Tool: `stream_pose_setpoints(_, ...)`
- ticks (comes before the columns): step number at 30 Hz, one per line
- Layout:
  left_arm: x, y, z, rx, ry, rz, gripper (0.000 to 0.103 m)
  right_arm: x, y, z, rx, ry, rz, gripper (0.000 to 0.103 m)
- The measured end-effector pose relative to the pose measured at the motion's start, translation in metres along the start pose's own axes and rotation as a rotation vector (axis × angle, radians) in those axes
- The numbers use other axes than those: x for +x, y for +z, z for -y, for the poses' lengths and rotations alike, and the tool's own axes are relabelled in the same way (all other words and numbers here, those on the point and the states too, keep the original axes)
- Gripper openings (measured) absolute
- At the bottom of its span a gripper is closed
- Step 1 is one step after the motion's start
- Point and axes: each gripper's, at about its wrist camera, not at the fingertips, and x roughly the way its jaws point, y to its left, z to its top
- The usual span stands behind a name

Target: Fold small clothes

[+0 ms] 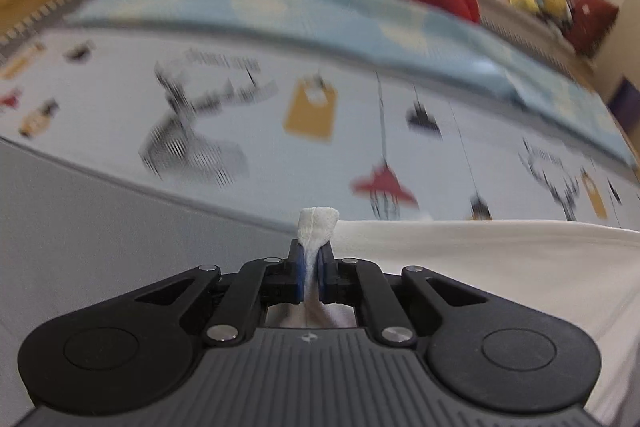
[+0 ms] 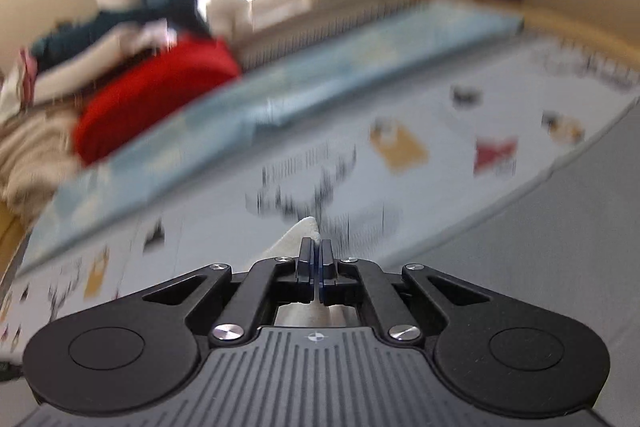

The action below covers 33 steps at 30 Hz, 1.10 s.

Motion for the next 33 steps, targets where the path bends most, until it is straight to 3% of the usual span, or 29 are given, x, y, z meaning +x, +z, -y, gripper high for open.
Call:
stream_pose_setpoints(2, -0.003, 0.004, 0.000, -0.026, 0.012, 0.053, 0.008, 0.004, 0.002, -0.007, -0.020, -0.030, 0.044, 0.001)
stream_pose_setpoints(4, 0.001, 0.007, 0.002, -0.029, 0.014, 0.039, 0.017, 0.019, 0.002, -0.012, -0.026, -0.072, 0.020, 0.004)
stream_pose_setpoints(5, 0.005, 0.008, 0.002, -0.027, 0.001, 0.001, 0.026, 0.027, 0.001, -0.013, -0.024, -0.095, -0.012, 0.005)
stream_pose_setpoints(6, 0.009, 0.007, 0.002, -0.030, -0.012, -0.036, 0.030, 0.037, -0.002, -0.014, -0.015, -0.122, -0.062, 0.014)
stream_pose_setpoints(7, 0.012, 0.005, -0.001, -0.038, -0.019, -0.071, 0.030, 0.042, -0.005, -0.013, 0.002, -0.131, -0.103, 0.025)
stream_pose_setpoints(9, 0.016, 0.002, -0.007, -0.045, -0.028, -0.145, 0.030, 0.045, -0.010, -0.012, 0.029, -0.109, -0.157, 0.031)
stream_pose_setpoints(13, 0.022, -0.016, -0.024, -0.076, -0.082, -0.319, 0.030, 0.042, -0.021, -0.011, -0.030, -0.141, -0.280, 0.031)
stream_pose_setpoints(16, 0.021, -0.037, -0.029, -0.027, -0.089, -0.444, 0.030, 0.035, -0.035, -0.004, -0.053, -0.141, -0.404, 0.032)
stream_pose_setpoints(22, -0.007, -0.076, -0.025, 0.111, -0.141, -0.521, 0.032, 0.014, -0.071, 0.015, -0.139, -0.174, -0.642, 0.045)
stream_pose_setpoints(26, -0.015, -0.101, -0.025, 0.220, -0.103, -0.577, 0.030, -0.007, -0.086, 0.024, -0.173, -0.172, -0.680, 0.042)
stream_pose_setpoints(27, -0.017, -0.106, -0.026, 0.241, -0.094, -0.581, 0.019, -0.013, -0.089, 0.028, -0.165, -0.173, -0.688, 0.032)
stream_pose_setpoints(28, -0.020, -0.109, -0.026, 0.254, -0.086, -0.574, 0.013, -0.017, -0.090, 0.030, -0.152, -0.170, -0.693, 0.013)
stream_pose_setpoints(29, -0.025, -0.109, -0.027, 0.258, -0.085, -0.559, 0.006, -0.021, -0.090, 0.033, -0.138, -0.166, -0.689, 0.008)
stream_pose_setpoints(33, -0.057, -0.095, -0.037, 0.191, -0.103, -0.433, 0.003, -0.047, -0.080, 0.036, -0.073, -0.114, -0.605, 0.005)
